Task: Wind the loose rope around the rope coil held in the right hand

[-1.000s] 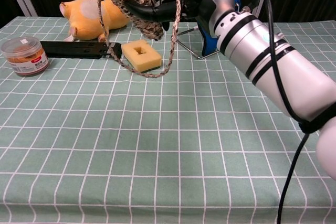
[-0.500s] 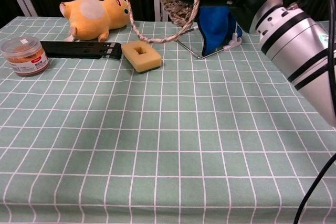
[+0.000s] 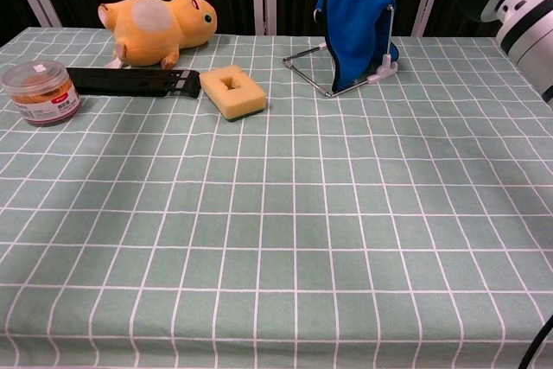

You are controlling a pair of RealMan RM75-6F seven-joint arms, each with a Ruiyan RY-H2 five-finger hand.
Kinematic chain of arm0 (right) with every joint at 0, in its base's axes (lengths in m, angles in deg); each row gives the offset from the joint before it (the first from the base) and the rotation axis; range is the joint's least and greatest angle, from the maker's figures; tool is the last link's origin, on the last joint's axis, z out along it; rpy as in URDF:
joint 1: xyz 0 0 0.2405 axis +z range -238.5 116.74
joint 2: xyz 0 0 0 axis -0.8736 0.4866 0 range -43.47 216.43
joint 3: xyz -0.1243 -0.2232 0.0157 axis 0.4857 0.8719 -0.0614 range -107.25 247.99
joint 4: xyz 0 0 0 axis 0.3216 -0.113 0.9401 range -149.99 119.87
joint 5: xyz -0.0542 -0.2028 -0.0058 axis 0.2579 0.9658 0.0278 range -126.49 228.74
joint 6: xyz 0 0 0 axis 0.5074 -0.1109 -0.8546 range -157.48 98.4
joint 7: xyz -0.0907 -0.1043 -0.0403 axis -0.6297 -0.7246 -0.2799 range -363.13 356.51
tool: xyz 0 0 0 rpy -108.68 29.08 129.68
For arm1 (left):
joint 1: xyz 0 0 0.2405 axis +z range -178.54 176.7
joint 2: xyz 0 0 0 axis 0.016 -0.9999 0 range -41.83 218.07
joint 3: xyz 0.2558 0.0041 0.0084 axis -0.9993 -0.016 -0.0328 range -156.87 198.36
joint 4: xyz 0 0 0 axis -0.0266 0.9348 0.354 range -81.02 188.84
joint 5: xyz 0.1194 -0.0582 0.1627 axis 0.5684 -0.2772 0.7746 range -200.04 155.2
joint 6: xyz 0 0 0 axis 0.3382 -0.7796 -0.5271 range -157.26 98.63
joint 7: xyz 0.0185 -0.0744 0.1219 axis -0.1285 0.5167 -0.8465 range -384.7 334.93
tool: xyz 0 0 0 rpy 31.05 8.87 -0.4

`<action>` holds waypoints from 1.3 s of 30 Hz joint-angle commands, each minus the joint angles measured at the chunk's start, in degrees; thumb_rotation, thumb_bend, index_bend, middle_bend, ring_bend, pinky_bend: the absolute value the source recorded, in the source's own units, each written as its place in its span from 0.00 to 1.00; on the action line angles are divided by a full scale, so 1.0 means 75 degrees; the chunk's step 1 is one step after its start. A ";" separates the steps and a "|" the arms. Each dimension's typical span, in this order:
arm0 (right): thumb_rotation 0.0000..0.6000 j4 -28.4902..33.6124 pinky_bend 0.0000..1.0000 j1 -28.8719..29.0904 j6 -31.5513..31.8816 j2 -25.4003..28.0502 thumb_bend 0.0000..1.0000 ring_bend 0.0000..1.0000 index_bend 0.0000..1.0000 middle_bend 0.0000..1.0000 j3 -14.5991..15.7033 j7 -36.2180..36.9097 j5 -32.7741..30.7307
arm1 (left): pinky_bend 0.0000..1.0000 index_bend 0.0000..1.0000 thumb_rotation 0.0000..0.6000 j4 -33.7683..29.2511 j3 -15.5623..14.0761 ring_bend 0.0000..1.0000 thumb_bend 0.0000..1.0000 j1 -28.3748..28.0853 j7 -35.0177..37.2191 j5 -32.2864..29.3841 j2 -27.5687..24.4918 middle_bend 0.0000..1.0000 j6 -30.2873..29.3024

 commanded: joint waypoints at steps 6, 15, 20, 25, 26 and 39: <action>1.00 -0.0273 0.76 -0.0066 -0.0072 -0.0052 0.63 0.56 0.76 0.62 -0.0240 0.0009 -0.0283 | 0.73 0.80 1.00 0.0302 -0.0078 0.72 0.45 0.0528 0.0389 0.0505 0.0015 0.79 0.0160; 1.00 -0.0652 0.76 0.0175 -0.1050 -0.0284 0.62 0.56 0.76 0.62 -0.0794 0.0083 -0.1302 | 0.73 0.80 1.00 0.0178 -0.0092 0.72 0.45 0.1172 0.0815 0.1572 -0.0187 0.79 0.0088; 1.00 -0.0901 0.76 0.0324 -0.1283 -0.0452 0.63 0.56 0.76 0.62 -0.1019 -0.0065 -0.1528 | 0.73 0.80 1.00 -0.0297 -0.0120 0.72 0.45 0.1575 0.0991 0.2605 -0.0306 0.79 -0.0360; 1.00 -0.1300 0.76 0.0568 -0.1774 -0.0671 0.63 0.56 0.76 0.62 -0.1508 -0.0141 -0.2187 | 0.73 0.80 1.00 -0.0901 -0.0510 0.72 0.45 0.2243 0.1094 0.4425 -0.0276 0.79 -0.1407; 1.00 -0.1375 0.76 0.0645 -0.1887 -0.0687 0.63 0.56 0.76 0.62 -0.1602 -0.0214 -0.2291 | 0.73 0.80 1.00 -0.0981 -0.0561 0.72 0.45 0.2342 0.1154 0.4666 -0.0278 0.79 -0.1548; 1.00 -0.2318 0.76 0.1362 -0.2598 -0.1189 0.62 0.56 0.76 0.62 -0.1767 -0.1117 -0.2542 | 0.73 0.80 1.00 -0.3226 -0.0672 0.73 0.45 0.3151 0.1850 0.7827 -0.1058 0.79 -0.3601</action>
